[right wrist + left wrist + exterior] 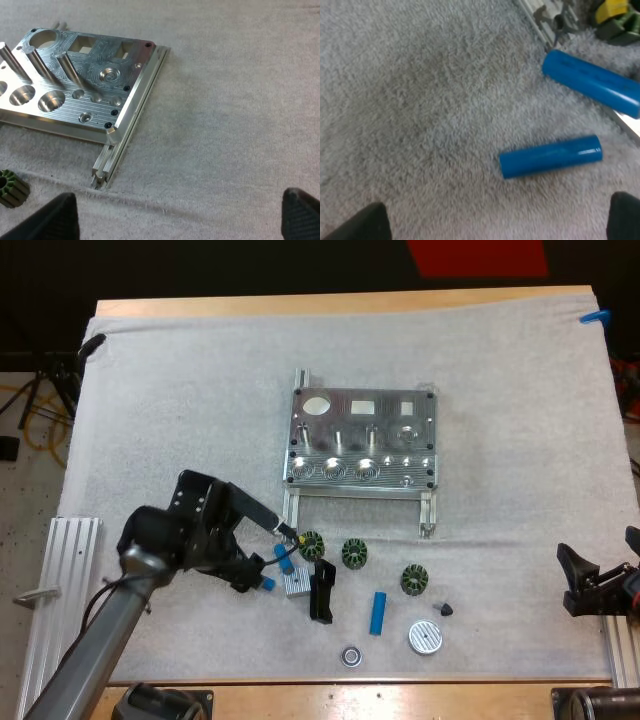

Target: Load cells from left to right

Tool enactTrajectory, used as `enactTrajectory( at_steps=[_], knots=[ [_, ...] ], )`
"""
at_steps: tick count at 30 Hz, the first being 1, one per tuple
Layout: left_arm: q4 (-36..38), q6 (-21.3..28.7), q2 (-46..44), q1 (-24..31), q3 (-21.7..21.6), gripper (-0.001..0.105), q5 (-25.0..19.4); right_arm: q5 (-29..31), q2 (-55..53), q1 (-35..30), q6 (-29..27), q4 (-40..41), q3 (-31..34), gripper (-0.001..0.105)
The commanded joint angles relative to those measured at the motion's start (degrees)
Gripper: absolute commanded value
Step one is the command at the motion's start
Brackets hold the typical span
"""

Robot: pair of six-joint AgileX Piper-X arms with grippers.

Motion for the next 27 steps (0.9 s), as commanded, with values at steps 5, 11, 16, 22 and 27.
enactTrajectory(
  at_steps=[5,11,16,22,27],
  knots=[
    [-5.23,-2.81,5.16,-0.32,-0.35,0.085,-1.78,-0.51,0.00,0.04,0.17,-0.07,-0.67,0.079],
    [-9.80,-2.62,9.65,-0.32,-0.35,0.085,-7.96,-0.51,0.00,0.04,1.21,-0.07,-0.67,0.079],
    [-12.13,-2.62,13.63,-0.32,-0.35,0.085,-7.96,-0.51,0.00,0.04,1.44,-0.07,-0.67,0.079],
    [-12.54,-2.62,18.13,-0.32,-0.35,0.085,-9.30,-0.51,0.00,0.04,1.44,-0.07,-0.67,0.079],
    [-10.91,-2.06,18.66,-0.32,-0.35,0.085,-14.10,-0.51,0.00,0.04,1.44,-0.07,-0.67,0.079]
  ],
)
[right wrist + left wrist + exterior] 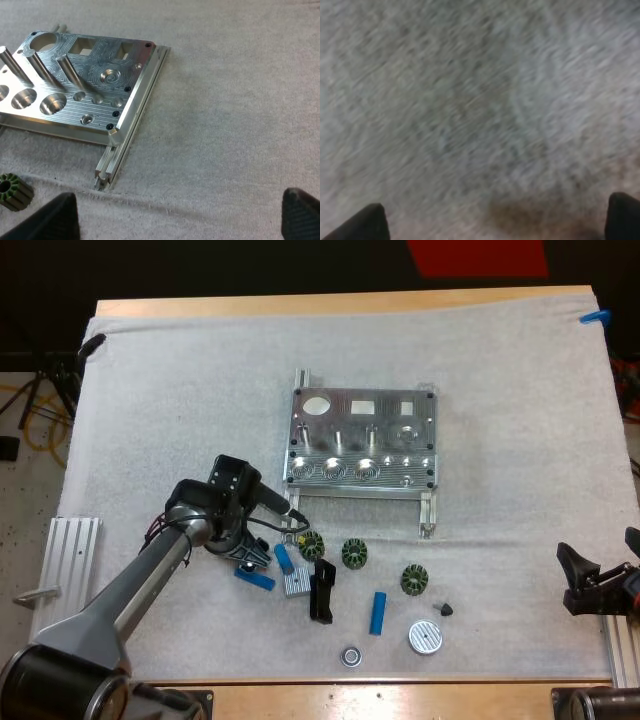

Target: Load cells from left to right

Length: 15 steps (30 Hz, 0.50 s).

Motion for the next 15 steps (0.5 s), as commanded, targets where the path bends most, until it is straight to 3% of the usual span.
enactTrajectory(
  at_steps=[1,10,15],
  knots=[
    [1.26,-0.06,-0.18,-0.32,-0.27,0.085,-2.53,-0.51,0.00,0.04,0.05,-0.07,-0.67,0.079],
    [4.55,-0.07,-0.18,-0.32,-0.27,0.085,-3.49,-0.51,0.00,0.04,0.05,-0.07,-0.67,0.079],
    [10.02,-0.07,-0.18,-0.32,-0.27,0.085,-3.19,-0.51,0.00,0.04,0.05,-0.07,-0.67,0.079]
  ],
)
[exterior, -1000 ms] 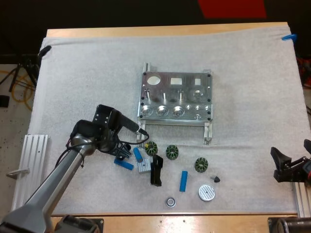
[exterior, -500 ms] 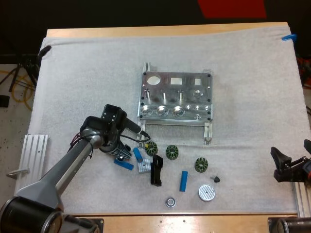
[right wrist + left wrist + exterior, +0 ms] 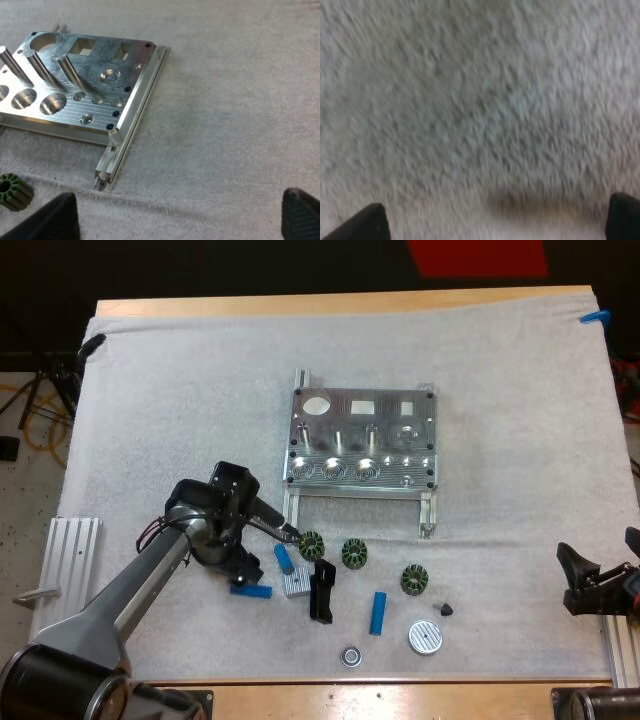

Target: Load cells from left to right

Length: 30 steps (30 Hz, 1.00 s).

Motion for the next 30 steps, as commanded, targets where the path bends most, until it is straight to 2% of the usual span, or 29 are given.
enactTrajectory(
  at_steps=[1,8,10,14,17,21,23,30],
  knots=[
    [2.35,-0.07,-0.18,-0.32,-0.27,0.085,-1.39,-0.51,0.00,0.04,0.05,-0.07,-0.67,0.079],
    [5.57,1.21,-4.49,-1.59,-0.27,0.085,1.41,-0.51,0.00,0.04,0.05,-0.07,-0.67,0.079],
    [5.78,3.26,-7.50,-3.10,-0.27,0.085,1.47,-0.51,0.00,0.04,0.05,-0.07,-0.67,0.079],
    [7.72,12.09,-14.63,-6.17,-0.27,0.085,2.20,-0.51,0.00,0.04,0.05,-0.07,-0.67,0.079],
    [8.70,16.55,-16.72,-6.99,-0.27,0.085,6.08,-0.51,0.00,0.04,0.05,-0.07,-0.67,0.079],
    [8.82,22.01,-16.47,-6.98,-0.27,0.085,15.57,-0.51,0.00,0.04,0.05,-0.07,-0.67,0.079],
    [8.82,24.14,-15.99,-6.98,-0.27,0.085,17.22,-0.51,0.00,0.04,0.05,-0.07,-0.67,0.079],
    [7.15,25.24,-12.55,-6.67,0.68,0.085,16.57,-0.51,0.00,0.04,0.05,-0.07,-0.67,0.079]
  ],
)
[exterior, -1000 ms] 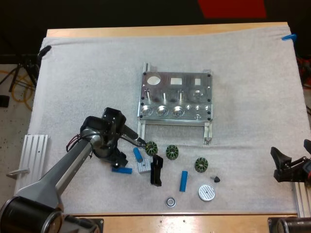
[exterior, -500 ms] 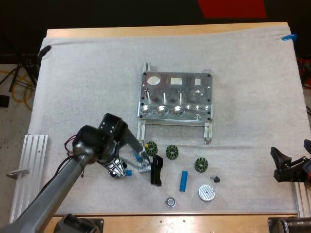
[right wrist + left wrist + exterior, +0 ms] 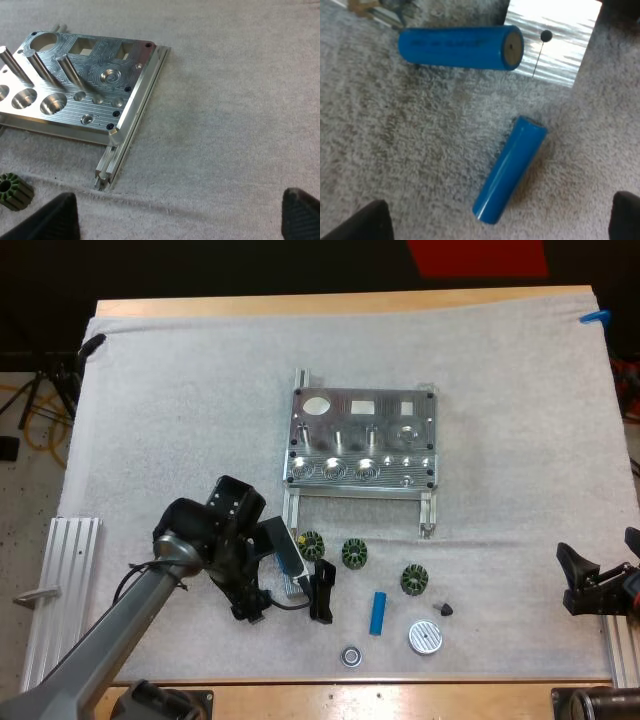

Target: Load cells from left to right

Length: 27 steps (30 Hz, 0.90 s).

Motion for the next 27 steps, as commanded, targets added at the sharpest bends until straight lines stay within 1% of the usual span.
enactTrajectory(
  at_steps=[1,2,4,6,8,13,21,25,27],
  knots=[
    [-0.71,0.29,0.76,0.02,0.54,0.085,-0.31,-0.51,0.00,0.04,0.05,-0.07,-0.67,0.079],
    [-1.41,0.29,1.44,0.02,1.21,0.085,-0.31,-0.51,0.00,0.04,0.05,-0.07,-0.67,0.079],
    [-2.59,0.29,2.24,0.02,2.21,0.085,-1.76,-0.51,0.00,0.04,0.05,-0.07,-0.67,0.079],
    [-4.37,0.29,3.03,0.02,3.15,0.085,-5.95,-0.51,0.00,0.04,0.05,-0.07,-0.67,0.079],
    [-5.25,0.29,3.38,0.02,3.42,0.085,-8.66,-0.51,0.00,0.04,0.05,-0.07,-0.67,0.079],
    [-6.57,0.19,4.63,0.02,3.40,0.085,-8.72,-0.51,0.00,0.04,0.05,-0.07,-0.67,0.079],
    [-6.82,0.18,9.19,0.02,3.40,0.085,-8.76,-0.51,0.00,0.04,0.05,-0.07,-0.67,0.079],
    [-7.57,-0.15,10.92,0.02,3.40,0.085,-8.76,-0.51,0.00,0.04,0.05,-0.07,-0.67,0.079],
    [-8.44,-1.22,11.38,0.02,3.40,0.085,-8.87,-0.51,0.00,0.04,0.05,-0.07,-0.67,0.079]
  ],
)
